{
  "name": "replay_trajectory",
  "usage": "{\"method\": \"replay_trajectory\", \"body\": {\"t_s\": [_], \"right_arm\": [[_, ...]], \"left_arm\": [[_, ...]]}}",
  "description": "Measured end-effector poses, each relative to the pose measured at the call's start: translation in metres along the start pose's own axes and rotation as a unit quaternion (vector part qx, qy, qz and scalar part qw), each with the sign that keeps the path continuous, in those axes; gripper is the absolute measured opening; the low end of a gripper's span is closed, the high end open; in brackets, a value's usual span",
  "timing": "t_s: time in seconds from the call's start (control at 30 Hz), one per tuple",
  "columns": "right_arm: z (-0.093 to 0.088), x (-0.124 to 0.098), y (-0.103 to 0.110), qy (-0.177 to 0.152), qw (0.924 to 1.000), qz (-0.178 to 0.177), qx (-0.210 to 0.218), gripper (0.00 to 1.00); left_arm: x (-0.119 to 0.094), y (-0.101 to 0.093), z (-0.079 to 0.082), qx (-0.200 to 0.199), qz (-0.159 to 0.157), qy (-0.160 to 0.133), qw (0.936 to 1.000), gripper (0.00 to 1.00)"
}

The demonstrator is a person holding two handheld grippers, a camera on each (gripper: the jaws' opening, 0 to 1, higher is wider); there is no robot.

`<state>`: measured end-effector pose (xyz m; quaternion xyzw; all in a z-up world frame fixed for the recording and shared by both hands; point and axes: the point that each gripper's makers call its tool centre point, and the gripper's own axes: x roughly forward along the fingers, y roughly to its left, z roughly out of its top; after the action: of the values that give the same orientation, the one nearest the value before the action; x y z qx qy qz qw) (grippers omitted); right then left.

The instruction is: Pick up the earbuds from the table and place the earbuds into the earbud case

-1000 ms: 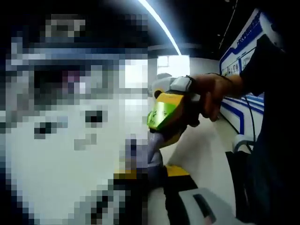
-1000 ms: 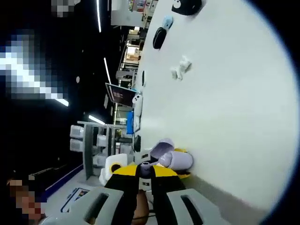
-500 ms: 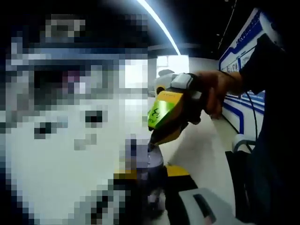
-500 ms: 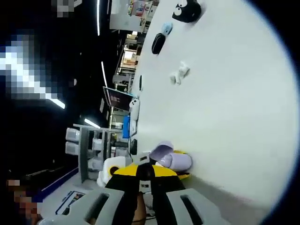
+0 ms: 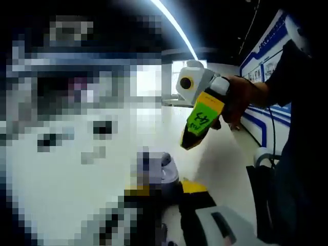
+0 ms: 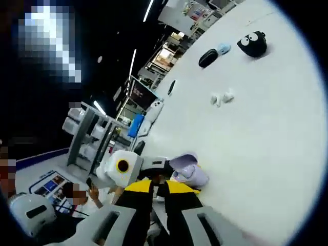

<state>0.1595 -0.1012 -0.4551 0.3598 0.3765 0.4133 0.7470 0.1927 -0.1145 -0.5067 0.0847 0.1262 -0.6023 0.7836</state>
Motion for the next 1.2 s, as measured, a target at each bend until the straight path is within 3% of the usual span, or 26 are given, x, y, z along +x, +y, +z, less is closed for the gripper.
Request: {"method": "replay_trajectory", "body": {"t_s": [0.63,0.87,0.97,1.2], "right_arm": [[0.001,-0.019,-0.017,-0.030,0.9993,-0.007,-0.021,0.08],[0.023,-0.004,-0.035,-0.044,0.9889,-0.060,-0.128,0.16],[0.028,0.005,-0.035,-0.048,0.9878,-0.061,-0.135,0.21],[0.034,0.025,-0.039,-0.044,0.9873,-0.065,-0.138,0.19]], "left_arm": [[-0.005,0.005,0.003,-0.018,0.016,-0.002,0.9997,0.18],[-0.007,0.011,0.003,0.001,0.017,0.019,0.9997,0.18],[-0.007,0.013,0.002,0.006,0.014,0.025,0.9996,0.18],[-0.008,0.021,0.002,0.015,0.014,0.034,0.9992,0.18]]}}
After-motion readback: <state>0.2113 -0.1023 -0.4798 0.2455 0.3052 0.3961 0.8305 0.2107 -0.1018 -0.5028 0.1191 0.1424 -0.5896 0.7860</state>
